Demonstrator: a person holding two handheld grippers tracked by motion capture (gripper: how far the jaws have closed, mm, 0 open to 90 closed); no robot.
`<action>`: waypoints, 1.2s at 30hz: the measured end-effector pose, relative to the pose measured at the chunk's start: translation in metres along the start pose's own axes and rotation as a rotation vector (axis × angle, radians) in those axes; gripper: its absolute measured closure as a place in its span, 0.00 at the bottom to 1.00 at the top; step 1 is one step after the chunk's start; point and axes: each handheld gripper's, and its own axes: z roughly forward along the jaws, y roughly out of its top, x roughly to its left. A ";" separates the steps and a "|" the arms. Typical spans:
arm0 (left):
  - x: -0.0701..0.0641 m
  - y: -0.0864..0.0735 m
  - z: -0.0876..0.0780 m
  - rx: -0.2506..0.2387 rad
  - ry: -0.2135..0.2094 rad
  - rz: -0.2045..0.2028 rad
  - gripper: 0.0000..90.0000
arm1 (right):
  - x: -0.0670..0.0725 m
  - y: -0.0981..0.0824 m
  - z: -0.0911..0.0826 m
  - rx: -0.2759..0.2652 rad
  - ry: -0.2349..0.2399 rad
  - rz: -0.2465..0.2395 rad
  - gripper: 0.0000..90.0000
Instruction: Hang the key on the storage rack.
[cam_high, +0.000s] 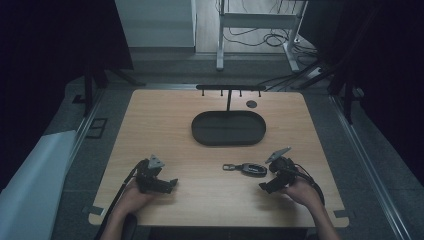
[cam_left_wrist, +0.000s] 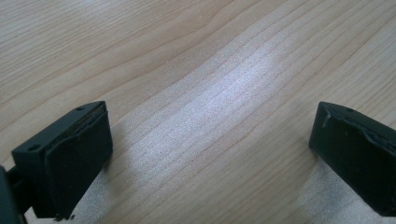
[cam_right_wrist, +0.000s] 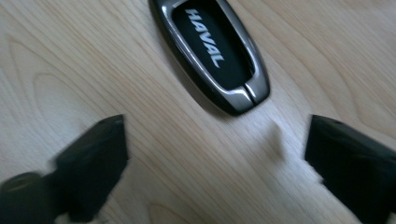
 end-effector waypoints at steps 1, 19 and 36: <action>0.000 0.000 0.000 0.000 0.000 0.000 0.00 | -0.001 0.003 0.001 0.010 0.019 -0.010 0.16; 0.000 0.000 0.000 0.000 0.000 -0.001 0.00 | 0.002 0.062 0.016 0.248 0.033 -0.318 0.35; 0.000 0.000 0.000 0.000 0.000 -0.001 0.00 | 0.010 0.095 0.037 0.407 0.049 -0.467 0.49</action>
